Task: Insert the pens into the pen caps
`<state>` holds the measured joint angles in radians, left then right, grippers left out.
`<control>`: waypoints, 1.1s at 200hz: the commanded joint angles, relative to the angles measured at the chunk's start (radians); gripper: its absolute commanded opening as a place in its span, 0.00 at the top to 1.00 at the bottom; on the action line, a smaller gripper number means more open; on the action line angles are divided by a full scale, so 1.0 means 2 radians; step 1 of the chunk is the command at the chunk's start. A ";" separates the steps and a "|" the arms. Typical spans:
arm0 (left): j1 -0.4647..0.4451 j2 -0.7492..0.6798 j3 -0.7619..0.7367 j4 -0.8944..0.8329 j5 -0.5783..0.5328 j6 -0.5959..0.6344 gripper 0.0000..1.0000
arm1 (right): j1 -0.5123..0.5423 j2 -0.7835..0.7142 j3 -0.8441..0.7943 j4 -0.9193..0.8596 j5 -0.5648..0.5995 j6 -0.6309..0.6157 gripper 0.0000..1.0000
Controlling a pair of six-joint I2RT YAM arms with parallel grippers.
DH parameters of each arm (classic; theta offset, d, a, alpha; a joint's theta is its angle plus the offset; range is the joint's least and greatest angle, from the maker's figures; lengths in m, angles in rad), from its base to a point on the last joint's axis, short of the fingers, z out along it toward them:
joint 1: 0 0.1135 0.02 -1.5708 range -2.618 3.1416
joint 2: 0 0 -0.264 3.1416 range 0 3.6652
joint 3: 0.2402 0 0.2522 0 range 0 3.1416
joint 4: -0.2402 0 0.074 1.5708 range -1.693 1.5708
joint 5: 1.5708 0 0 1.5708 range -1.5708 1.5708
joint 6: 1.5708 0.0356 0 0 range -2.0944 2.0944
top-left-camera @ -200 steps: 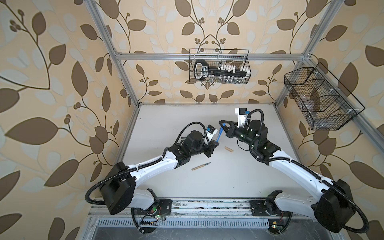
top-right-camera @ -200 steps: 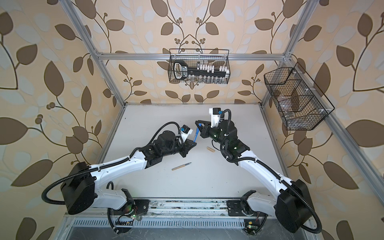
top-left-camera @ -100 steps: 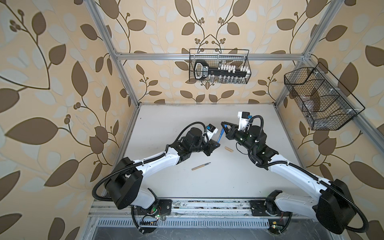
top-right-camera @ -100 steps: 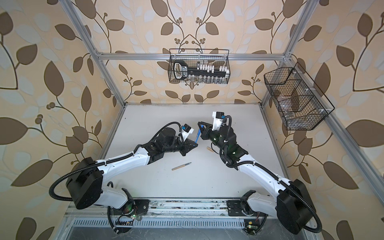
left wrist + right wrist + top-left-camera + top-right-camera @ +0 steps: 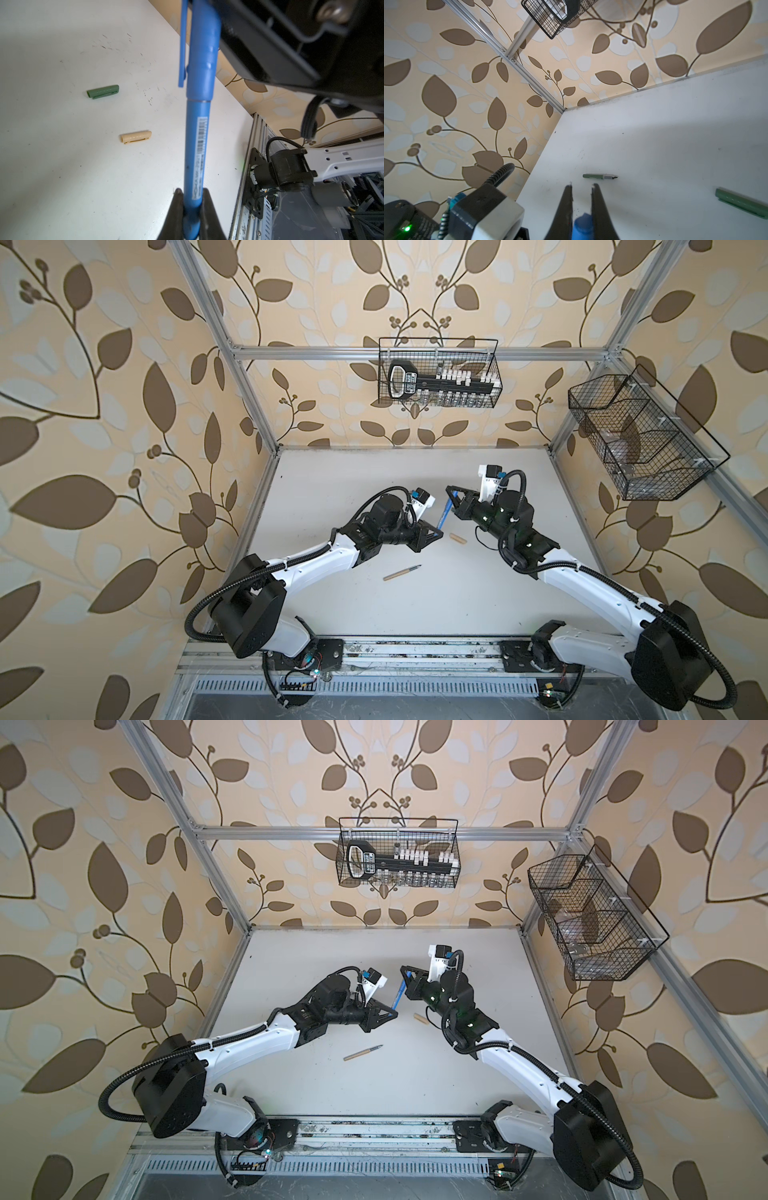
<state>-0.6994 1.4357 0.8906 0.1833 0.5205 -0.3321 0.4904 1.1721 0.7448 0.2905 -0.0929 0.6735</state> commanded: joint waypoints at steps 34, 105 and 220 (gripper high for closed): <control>0.015 -0.105 0.018 -0.036 -0.079 -0.004 0.24 | -0.062 0.019 0.074 -0.226 -0.051 -0.103 1.00; 0.026 -0.169 0.038 -0.281 -0.381 0.026 0.01 | -0.125 0.122 0.225 -0.445 0.100 -0.264 1.00; 0.050 -0.149 -0.051 -0.154 -0.399 0.087 0.01 | -0.185 0.301 0.285 -0.450 0.195 -0.292 1.00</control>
<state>-0.6014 1.1244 0.8360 -0.2367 -0.2520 -0.2398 0.1528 1.7180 1.2644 -0.6064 0.2298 0.1295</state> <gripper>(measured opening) 0.988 0.113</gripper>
